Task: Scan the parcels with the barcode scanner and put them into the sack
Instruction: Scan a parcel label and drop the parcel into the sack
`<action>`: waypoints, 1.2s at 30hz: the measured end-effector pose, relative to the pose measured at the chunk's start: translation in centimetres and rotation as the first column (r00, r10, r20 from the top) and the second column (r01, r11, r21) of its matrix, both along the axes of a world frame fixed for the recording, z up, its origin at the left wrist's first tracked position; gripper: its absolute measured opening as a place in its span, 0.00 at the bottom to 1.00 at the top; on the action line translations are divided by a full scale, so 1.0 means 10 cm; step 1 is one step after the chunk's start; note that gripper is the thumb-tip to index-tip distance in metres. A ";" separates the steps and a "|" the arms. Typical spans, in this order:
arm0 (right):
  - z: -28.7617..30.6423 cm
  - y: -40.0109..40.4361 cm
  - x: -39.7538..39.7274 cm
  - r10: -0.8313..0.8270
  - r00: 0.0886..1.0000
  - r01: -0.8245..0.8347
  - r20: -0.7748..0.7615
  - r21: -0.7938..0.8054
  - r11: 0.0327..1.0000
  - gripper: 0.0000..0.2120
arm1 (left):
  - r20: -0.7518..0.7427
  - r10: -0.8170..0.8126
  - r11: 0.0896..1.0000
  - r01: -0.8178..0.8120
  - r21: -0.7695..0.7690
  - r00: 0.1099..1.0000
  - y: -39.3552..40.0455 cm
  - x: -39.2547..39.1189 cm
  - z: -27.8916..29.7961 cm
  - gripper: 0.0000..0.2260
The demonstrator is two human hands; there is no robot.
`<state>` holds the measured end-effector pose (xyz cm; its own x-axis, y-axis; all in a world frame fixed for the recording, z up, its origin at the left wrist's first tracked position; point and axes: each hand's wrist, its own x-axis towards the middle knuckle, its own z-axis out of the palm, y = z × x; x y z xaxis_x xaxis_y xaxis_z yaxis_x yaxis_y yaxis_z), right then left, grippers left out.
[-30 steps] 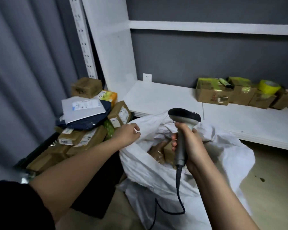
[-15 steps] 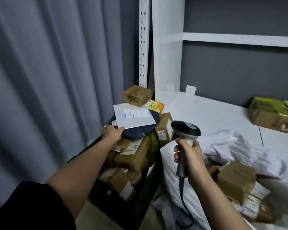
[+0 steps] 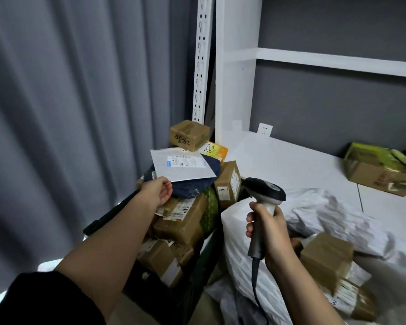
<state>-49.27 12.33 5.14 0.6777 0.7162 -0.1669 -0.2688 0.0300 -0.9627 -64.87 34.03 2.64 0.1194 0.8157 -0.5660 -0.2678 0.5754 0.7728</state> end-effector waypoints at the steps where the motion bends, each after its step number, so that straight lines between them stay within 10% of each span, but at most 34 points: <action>1: 0.02 -0.01 0.00 0.002 1.000 -0.002 -0.005 0.006 1.000 0.07 | 0.014 -0.011 1.000 0.011 -0.005 1.000 -0.06 -0.05 0.02 0.08; 18: 0.10 -0.45 -0.10 0.110 0.994 -0.110 -0.009 -0.010 0.994 0.03 | 0.117 -0.064 0.996 0.057 0.064 0.991 -0.80 -0.50 0.44 0.14; 24: 0.13 -0.47 0.00 0.097 0.995 -0.097 -0.010 0.009 0.995 0.02 | -0.348 -0.024 0.977 0.096 0.191 0.937 -0.65 -0.44 0.42 0.12; 36: 0.12 -0.52 0.04 0.089 0.996 -0.088 -0.020 0.044 0.995 0.02 | -0.477 -0.272 0.943 0.331 0.043 0.836 -0.53 -1.13 0.80 0.07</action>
